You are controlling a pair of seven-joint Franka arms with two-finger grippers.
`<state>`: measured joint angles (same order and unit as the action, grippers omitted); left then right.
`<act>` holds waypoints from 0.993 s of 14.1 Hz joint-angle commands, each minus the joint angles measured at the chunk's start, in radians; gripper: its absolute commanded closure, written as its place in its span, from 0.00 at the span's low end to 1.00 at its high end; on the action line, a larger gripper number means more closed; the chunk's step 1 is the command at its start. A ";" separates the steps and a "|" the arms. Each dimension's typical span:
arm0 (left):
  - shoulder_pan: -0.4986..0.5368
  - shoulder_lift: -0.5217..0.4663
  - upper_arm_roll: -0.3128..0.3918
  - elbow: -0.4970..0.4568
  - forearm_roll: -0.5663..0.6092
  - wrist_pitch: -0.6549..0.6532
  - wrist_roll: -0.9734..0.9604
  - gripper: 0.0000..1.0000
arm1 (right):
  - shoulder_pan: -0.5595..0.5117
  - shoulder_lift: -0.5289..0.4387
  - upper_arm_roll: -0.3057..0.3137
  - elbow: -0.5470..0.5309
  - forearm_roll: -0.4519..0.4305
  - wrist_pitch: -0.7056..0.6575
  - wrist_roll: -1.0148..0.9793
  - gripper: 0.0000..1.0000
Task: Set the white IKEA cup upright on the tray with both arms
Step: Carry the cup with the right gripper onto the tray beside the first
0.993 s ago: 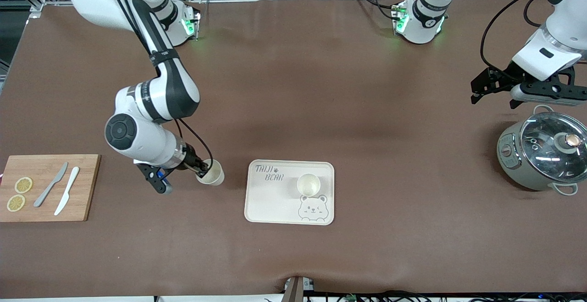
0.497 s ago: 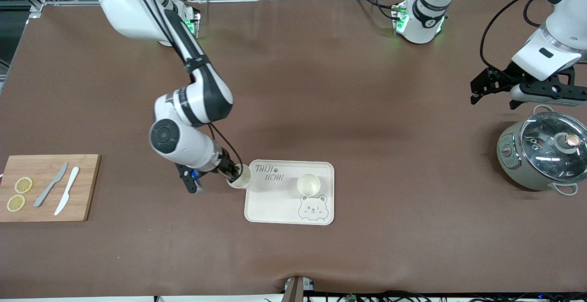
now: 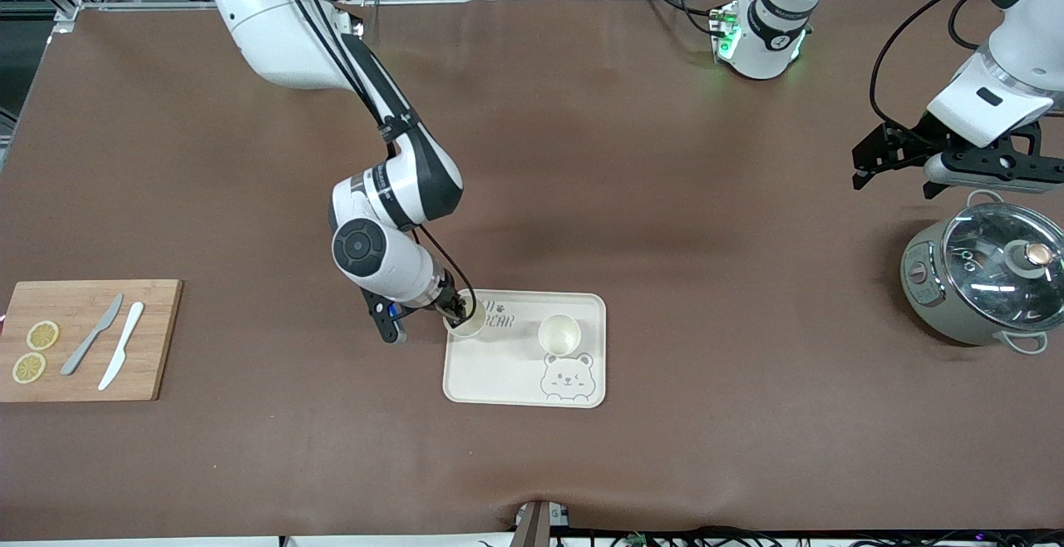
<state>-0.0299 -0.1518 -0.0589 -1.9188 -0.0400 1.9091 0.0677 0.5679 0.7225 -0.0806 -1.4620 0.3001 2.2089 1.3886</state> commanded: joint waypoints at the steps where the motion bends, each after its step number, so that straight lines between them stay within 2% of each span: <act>1: 0.005 0.009 -0.006 0.017 -0.015 -0.007 0.003 0.00 | 0.023 0.024 -0.010 0.031 0.028 -0.003 0.012 1.00; 6: 0.005 0.009 -0.006 0.018 -0.018 -0.007 0.003 0.00 | 0.024 0.049 -0.010 0.031 0.030 0.012 0.009 0.98; 8: 0.005 0.009 -0.006 0.018 -0.017 -0.007 0.003 0.00 | 0.021 0.054 -0.010 0.031 0.030 0.022 0.001 0.33; 9: 0.005 0.009 -0.006 0.018 -0.018 -0.007 0.003 0.00 | 0.023 0.052 -0.010 0.031 0.028 0.020 -0.005 0.12; 10: 0.005 0.009 -0.006 0.018 -0.017 -0.009 0.003 0.00 | 0.026 0.051 -0.011 0.037 0.019 0.020 -0.010 0.00; 14: 0.005 0.009 -0.006 0.018 -0.018 -0.007 -0.002 0.00 | 0.015 0.020 -0.013 0.077 0.022 -0.033 -0.062 0.00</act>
<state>-0.0300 -0.1505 -0.0589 -1.9186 -0.0400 1.9091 0.0672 0.5853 0.7586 -0.0839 -1.4108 0.3077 2.2222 1.3521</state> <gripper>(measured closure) 0.000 0.313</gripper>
